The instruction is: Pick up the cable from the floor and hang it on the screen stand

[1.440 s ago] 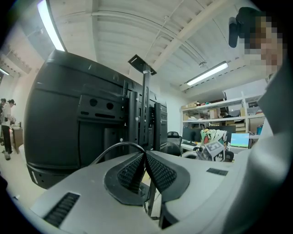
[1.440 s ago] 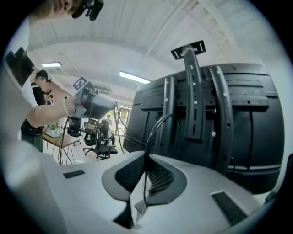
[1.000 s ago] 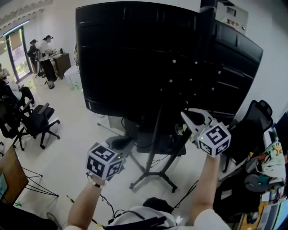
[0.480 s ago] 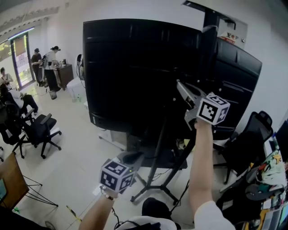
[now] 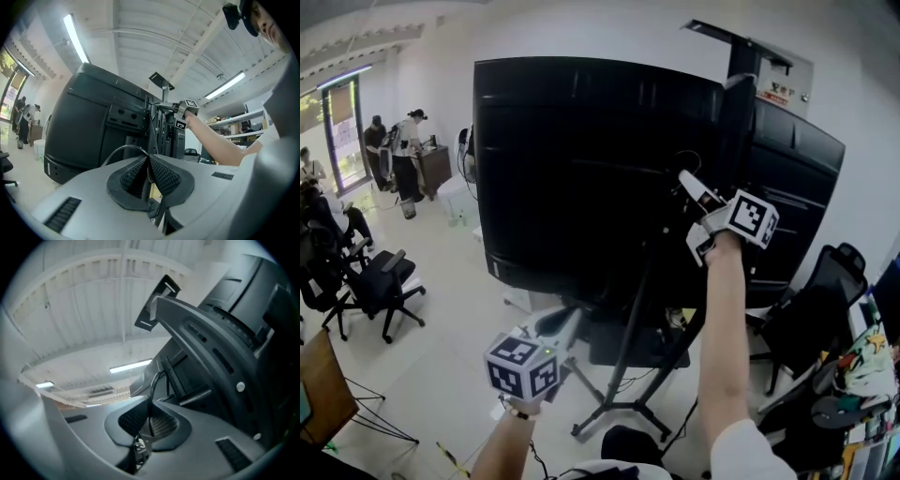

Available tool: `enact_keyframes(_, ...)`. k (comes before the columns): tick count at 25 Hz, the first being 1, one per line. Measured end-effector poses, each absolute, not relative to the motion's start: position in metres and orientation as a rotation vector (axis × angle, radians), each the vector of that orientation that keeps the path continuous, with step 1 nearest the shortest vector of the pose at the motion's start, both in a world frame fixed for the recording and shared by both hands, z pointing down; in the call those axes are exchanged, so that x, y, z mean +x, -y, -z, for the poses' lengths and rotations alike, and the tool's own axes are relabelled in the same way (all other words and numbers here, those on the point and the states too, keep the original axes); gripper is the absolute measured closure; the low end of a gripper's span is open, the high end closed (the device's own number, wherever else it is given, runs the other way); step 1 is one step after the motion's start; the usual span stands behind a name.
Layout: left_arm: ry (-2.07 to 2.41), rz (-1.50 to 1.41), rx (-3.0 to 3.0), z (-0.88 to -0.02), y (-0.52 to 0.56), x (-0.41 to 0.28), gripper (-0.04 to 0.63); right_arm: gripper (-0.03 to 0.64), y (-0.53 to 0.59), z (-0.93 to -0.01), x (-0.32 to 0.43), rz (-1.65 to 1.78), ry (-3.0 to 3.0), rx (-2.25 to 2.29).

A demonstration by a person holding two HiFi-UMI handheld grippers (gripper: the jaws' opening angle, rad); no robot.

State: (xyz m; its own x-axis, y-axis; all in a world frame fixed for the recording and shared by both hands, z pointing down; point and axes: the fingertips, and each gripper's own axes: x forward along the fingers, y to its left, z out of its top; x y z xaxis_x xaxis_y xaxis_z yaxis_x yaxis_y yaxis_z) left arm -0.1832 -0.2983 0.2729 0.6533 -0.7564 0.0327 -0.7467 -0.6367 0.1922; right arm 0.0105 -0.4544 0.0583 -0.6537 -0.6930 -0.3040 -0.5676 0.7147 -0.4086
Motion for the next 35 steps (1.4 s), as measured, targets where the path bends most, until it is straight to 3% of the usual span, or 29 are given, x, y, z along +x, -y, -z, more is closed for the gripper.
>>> enact_keyframes(7,1.225,0.124,2.681,-0.263,0.305,-0.19,0.58,0.592,0.468,-0.089,0.057,0.649,-2.266,-0.846)
enact_keyframes(18,1.003,-0.062,2.607,-0.351,0.3,-0.138,0.577,0.574,0.435,-0.166,0.056,0.569,-2.422,-1.117)
enact_keyframes(19,0.978,-0.086,2.598,-0.36,0.296,-0.131,0.571,0.565,0.431,-0.168,0.058,0.53,-2.429,-1.162)
enact_keyframes(21,0.938,-0.114,2.572,-0.379,0.287,-0.12,0.542,0.465,0.419,-0.171,0.064,0.454,-2.435,-1.239)
enact_keyframes(23,0.9,-0.103,2.538,-0.395,0.277,-0.11,0.462,0.453,0.4,-0.178,0.074,0.404,-2.413,-1.326)
enact_keyframes(27,0.829,-0.1,2.489,-0.421,0.249,-0.09,0.462,0.416,0.355,-0.193,0.088,0.317,-2.39,-1.457)
enact_keyframes(30,0.812,-0.092,2.442,-0.438,0.223,-0.078,0.462,0.452,0.315,-0.195,0.086,0.252,-2.447,-1.425)
enact_keyframes(32,0.834,-0.061,2.429,-0.443,0.209,-0.073,0.498,0.594,0.29,-0.197,0.085,0.221,-2.498,-1.389)
enact_keyframes(34,0.887,-0.02,2.426,-0.441,0.196,-0.07,0.592,0.607,0.267,-0.205,0.083,0.228,-2.552,-1.342)
enact_keyframes(35,0.923,-0.002,2.425,-0.44,0.19,-0.068,0.592,0.607,0.257,-0.213,0.085,0.243,-2.574,-1.322)
